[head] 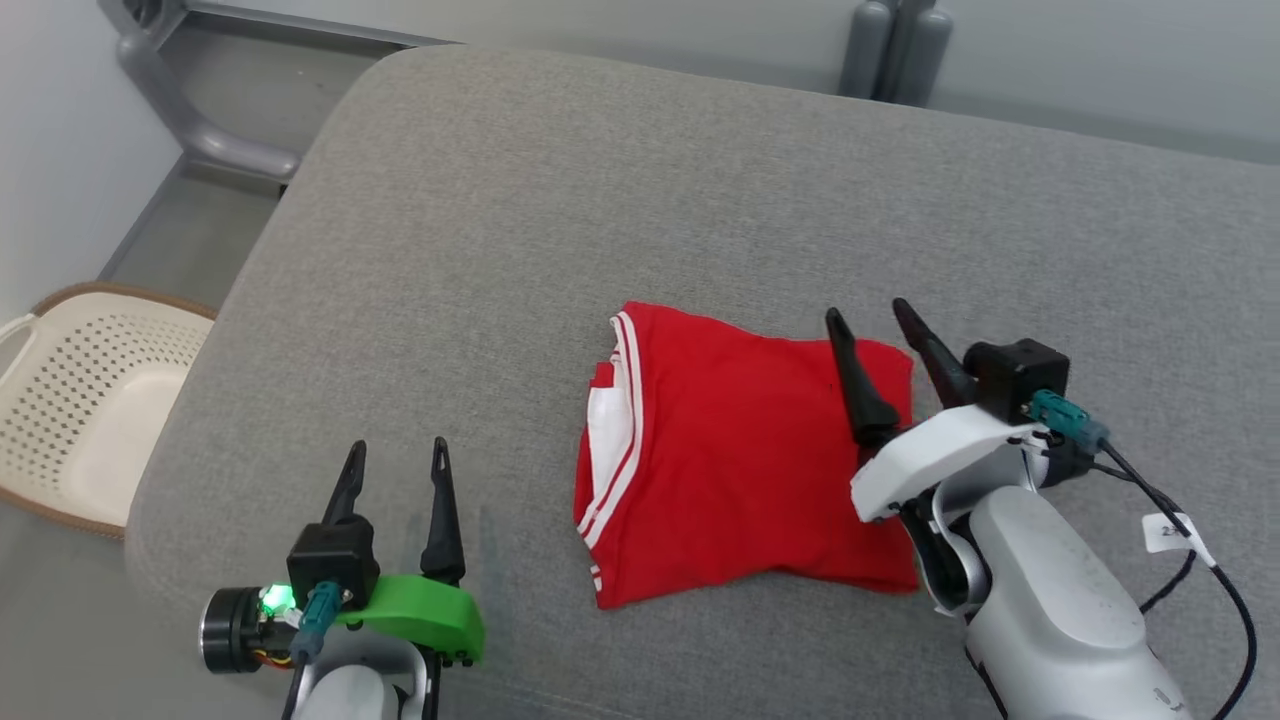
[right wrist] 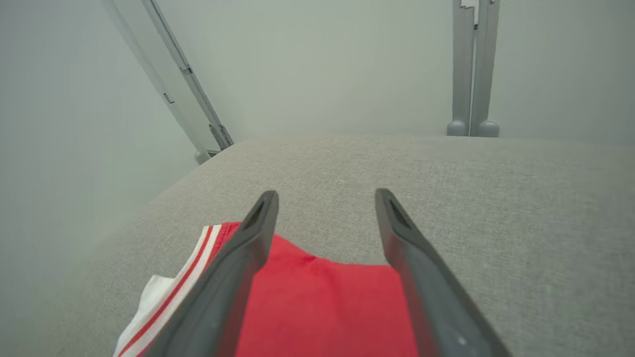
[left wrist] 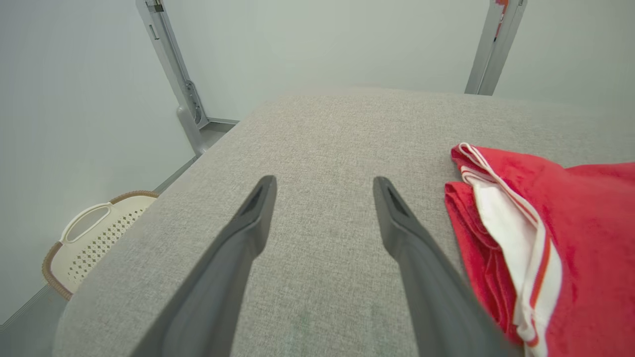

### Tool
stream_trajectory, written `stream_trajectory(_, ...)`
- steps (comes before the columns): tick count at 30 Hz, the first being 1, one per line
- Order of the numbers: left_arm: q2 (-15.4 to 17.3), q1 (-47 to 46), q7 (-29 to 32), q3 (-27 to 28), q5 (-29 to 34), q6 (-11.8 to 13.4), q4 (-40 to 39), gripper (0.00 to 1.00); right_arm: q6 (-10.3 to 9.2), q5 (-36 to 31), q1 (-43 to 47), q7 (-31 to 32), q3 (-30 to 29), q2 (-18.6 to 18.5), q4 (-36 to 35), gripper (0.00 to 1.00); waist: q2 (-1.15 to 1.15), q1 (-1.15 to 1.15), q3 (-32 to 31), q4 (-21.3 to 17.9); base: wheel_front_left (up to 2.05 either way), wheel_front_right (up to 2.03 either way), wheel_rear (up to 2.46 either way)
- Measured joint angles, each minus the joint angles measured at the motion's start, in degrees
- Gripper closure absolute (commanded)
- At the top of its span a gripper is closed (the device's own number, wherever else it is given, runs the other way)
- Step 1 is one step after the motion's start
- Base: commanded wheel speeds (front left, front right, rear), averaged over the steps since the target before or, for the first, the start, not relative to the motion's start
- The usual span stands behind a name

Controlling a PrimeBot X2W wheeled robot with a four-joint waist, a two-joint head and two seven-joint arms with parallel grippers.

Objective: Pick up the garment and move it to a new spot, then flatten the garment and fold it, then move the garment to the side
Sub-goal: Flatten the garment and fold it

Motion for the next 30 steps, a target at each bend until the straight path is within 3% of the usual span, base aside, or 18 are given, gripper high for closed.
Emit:
stream_trajectory(13,0.0,-0.6,0.0,4.7,1.9,0.0,0.0,0.0,0.0,-5.9,6.8,0.0,-9.4,0.0,-4.5,0.0,0.0,0.0,-0.3,-9.7,0.0,0.0,0.0)
stream_trajectory(30,0.0,4.4,0.0,10.6,3.6,-0.9,0.4,0.0,0.0,-7.7,13.3,0.0,-10.1,0.0,-4.3,0.0,0.0,0.0,-5.0,-17.6,0.0,0.0,0.0)
